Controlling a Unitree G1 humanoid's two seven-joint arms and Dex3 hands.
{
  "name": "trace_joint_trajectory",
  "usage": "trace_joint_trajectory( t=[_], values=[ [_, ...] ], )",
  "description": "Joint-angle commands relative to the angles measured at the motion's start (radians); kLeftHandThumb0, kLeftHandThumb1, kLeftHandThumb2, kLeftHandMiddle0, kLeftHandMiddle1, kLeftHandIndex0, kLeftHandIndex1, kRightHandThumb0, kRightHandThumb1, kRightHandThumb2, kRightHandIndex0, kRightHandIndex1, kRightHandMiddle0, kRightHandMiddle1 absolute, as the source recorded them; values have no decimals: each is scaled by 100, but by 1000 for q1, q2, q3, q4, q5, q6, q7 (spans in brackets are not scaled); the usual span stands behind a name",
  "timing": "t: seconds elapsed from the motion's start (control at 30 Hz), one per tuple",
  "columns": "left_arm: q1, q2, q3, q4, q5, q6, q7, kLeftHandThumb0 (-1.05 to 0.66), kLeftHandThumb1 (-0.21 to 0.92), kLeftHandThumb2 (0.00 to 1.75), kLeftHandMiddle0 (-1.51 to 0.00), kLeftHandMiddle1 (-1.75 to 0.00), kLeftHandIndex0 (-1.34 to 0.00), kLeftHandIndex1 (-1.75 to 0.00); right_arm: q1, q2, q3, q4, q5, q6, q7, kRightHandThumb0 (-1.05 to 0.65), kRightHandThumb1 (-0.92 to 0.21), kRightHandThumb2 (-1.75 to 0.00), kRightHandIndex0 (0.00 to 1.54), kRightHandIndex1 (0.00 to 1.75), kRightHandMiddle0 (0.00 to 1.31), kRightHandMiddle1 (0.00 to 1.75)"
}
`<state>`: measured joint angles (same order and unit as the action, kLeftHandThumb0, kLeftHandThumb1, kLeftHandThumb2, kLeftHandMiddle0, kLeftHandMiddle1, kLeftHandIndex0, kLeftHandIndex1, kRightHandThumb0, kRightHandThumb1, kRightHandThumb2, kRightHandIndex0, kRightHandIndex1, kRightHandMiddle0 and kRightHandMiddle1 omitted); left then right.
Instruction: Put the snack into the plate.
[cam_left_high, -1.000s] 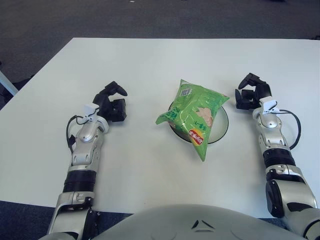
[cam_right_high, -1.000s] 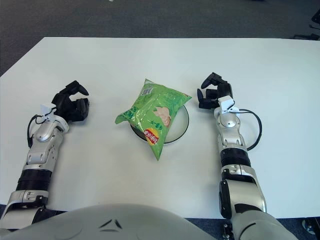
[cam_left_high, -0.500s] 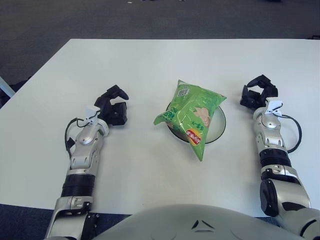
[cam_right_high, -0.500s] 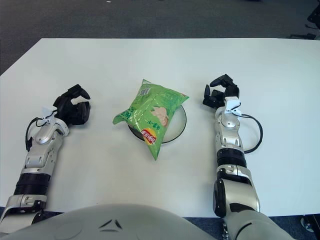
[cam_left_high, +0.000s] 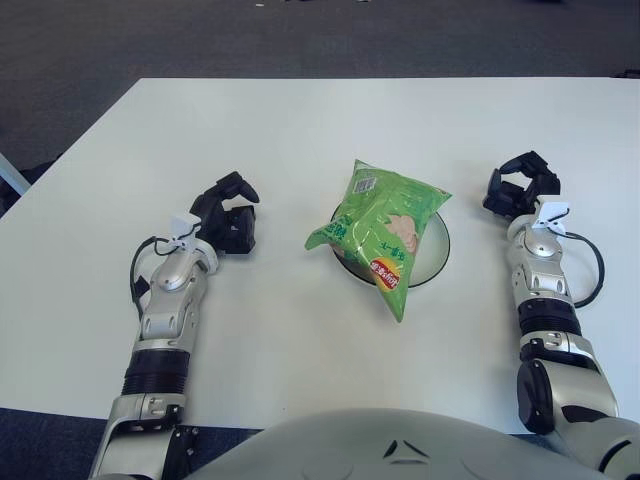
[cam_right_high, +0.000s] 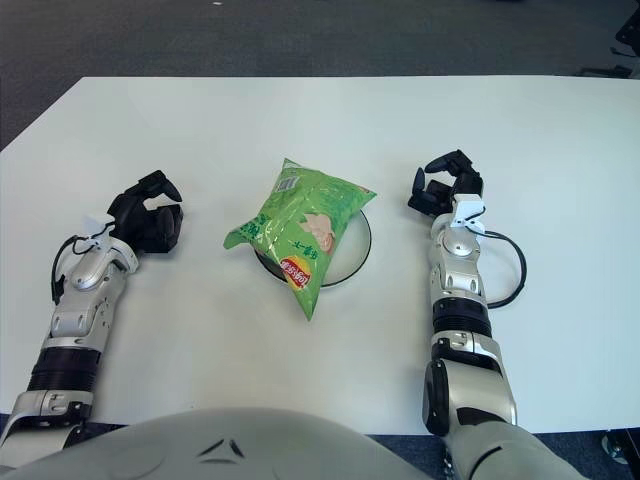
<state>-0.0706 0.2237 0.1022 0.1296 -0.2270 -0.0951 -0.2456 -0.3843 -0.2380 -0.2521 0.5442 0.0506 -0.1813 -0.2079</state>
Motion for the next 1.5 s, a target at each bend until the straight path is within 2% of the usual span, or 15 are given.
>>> trace_joint_trajectory(
  t=[0.0,0.13,0.3,0.5,0.73,1.03,1.3,1.47],
  values=[
    [111,-73,-25,95,7,0,-1,-53,19,148,-133,-175,-72,-175,63,56,11,23,15,23,19,-47,-34,-128,127,175,59,175],
    [108,-74,-22,104,7,-15,-1,-53,19,147,-133,-175,-72,-175,67,50,20,12,18,39,47,-47,-34,-128,127,175,59,175],
    [103,-93,2,64,-6,-23,40,-53,20,146,-133,-175,-71,-175,76,20,41,9,28,51,147,-48,-34,-129,127,175,60,175],
    [83,-87,59,72,-35,-3,62,-51,24,141,-132,-175,-68,-175,80,-5,51,23,26,29,230,-49,-30,-134,131,175,63,175],
    [78,-126,75,75,-10,-21,136,-50,25,139,-132,-175,-66,-175,80,-21,54,37,31,9,298,-50,-27,-137,133,175,65,175],
    [71,-127,80,87,7,-35,163,-50,27,137,-133,-175,-65,-175,82,-36,63,46,49,-16,393,-51,-25,-140,132,175,67,175],
    [65,-125,85,112,26,-70,182,-49,30,134,-132,-175,-63,-175,80,-39,63,53,43,-25,399,-51,-24,-141,132,175,68,175],
    [56,-127,92,138,37,-100,199,-49,30,134,-132,-175,-63,-175,79,-22,55,46,27,-19,326,-51,-24,-141,132,175,68,175]
  ],
)
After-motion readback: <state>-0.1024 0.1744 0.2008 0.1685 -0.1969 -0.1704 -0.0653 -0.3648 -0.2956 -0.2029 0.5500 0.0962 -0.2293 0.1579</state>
